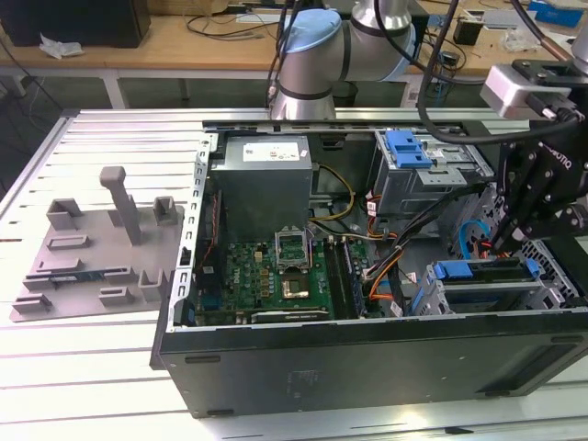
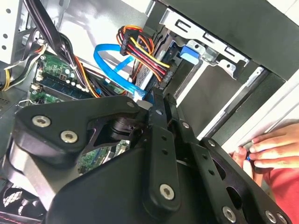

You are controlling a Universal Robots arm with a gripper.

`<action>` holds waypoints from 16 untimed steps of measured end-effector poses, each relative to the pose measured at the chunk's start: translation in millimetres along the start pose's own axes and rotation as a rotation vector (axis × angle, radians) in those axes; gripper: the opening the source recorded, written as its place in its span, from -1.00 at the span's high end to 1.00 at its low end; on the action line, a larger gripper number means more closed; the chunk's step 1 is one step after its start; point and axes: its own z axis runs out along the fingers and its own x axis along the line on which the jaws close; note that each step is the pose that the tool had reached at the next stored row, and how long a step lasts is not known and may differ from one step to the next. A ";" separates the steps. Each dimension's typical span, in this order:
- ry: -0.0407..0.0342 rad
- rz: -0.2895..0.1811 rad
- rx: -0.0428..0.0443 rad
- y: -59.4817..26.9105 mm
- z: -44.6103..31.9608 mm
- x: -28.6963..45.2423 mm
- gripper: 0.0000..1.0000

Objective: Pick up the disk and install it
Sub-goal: 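Insert the second disk wire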

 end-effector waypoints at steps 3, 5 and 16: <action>-0.0002 0.000 0.0000 0.0 1.3 0.0 0.68; -0.0002 0.000 0.0000 -0.1 2.4 -0.1 0.68; -0.0003 0.000 0.0000 0.1 5.7 -0.2 0.68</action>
